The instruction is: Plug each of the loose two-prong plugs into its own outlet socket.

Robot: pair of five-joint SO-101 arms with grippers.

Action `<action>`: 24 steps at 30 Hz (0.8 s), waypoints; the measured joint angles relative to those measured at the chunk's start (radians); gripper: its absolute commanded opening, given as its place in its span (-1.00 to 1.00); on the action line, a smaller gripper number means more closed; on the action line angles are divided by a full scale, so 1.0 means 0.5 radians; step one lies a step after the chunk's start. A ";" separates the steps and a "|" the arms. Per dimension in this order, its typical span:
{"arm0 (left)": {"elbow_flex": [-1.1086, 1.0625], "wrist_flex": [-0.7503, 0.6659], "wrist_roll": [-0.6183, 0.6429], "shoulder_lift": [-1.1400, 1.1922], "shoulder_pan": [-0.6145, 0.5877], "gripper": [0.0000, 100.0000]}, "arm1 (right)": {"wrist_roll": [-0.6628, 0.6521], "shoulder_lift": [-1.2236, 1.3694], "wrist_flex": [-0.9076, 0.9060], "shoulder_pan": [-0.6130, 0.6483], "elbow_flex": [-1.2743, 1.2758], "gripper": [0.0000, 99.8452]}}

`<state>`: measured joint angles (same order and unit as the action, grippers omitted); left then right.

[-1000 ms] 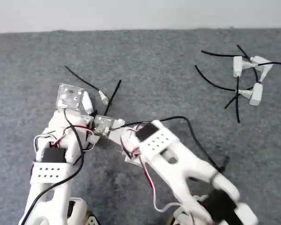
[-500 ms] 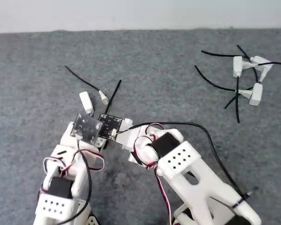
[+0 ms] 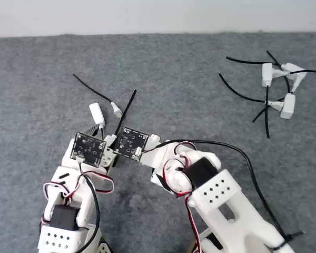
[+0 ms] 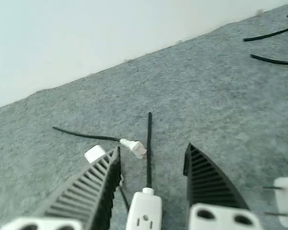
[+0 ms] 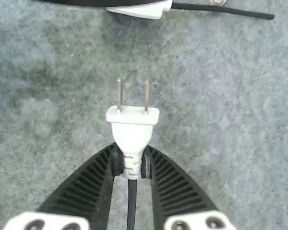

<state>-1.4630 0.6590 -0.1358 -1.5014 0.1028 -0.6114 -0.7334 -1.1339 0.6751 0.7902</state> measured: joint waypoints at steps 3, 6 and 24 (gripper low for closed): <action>0.000 0.012 0.000 -0.003 0.095 -0.56 | 0.000 -0.077 0.000 0.000 0.031 -0.98; 0.000 0.028 -0.006 -0.006 0.147 -0.56 | 0.000 -0.150 0.000 0.000 0.034 -0.98; 0.003 0.285 -0.006 -0.178 0.227 -0.56 | 0.000 -0.178 0.000 0.000 0.040 -0.98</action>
<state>-1.4615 0.8017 -0.1389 -1.5904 0.2163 -0.6114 -0.8224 -1.1339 0.6751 0.8101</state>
